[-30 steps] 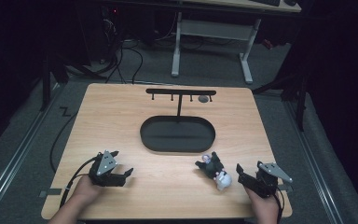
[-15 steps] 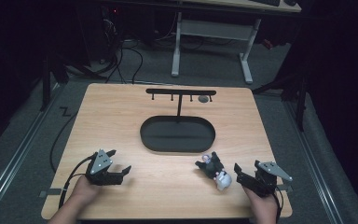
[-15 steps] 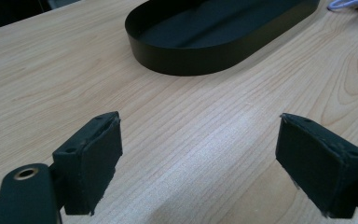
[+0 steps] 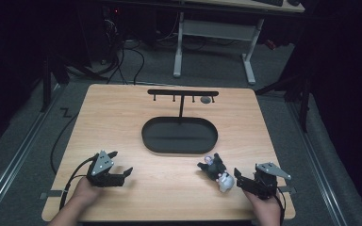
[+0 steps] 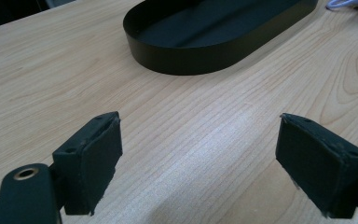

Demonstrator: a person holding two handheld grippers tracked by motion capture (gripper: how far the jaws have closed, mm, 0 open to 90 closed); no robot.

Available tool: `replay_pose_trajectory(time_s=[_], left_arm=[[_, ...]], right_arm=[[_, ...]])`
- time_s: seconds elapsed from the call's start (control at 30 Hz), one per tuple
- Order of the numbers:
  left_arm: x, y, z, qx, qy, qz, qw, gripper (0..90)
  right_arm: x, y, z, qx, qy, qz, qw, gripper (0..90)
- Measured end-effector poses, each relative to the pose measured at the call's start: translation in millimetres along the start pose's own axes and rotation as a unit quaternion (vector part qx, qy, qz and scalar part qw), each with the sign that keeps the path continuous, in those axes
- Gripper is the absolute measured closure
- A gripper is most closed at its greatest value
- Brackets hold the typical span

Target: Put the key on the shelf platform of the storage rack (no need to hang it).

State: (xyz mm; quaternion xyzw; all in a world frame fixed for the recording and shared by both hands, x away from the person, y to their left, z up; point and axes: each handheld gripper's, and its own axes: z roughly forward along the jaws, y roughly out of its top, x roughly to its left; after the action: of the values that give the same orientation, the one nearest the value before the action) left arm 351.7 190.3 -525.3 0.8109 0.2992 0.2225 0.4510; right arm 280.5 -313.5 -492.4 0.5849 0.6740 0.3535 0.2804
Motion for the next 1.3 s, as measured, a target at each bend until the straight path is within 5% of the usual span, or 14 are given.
replay_pose_trajectory(time_s=[0.23, 0.4, 0.93, 1.3], left_arm=[[-1.2, 0.4, 1.0, 0.004, -0.001, 0.006, 1.0000, 15.4], [-1.4, 0.6, 1.3, 0.005, 0.000, 0.007, 1.0000, 15.4], [-3.2, 0.9, 2.1, 0.011, 0.004, 0.013, 0.9998, 15.4], [-2.3, 1.4, 2.9, 0.014, -0.002, 0.012, 0.9998, 15.4]], right_arm=[[4.5, 1.3, 10.1, 0.023, 0.007, 0.002, 0.9997, 14.3], [8.5, 8.7, 8.7, 0.032, 0.007, -0.019, 0.9993, 14.4], [1.0, 20.2, 9.0, 0.071, 0.011, -0.036, 0.9968, 15.1], [-10.0, 18.8, 9.3, 0.110, 0.004, -0.020, 0.9938, 17.4]])
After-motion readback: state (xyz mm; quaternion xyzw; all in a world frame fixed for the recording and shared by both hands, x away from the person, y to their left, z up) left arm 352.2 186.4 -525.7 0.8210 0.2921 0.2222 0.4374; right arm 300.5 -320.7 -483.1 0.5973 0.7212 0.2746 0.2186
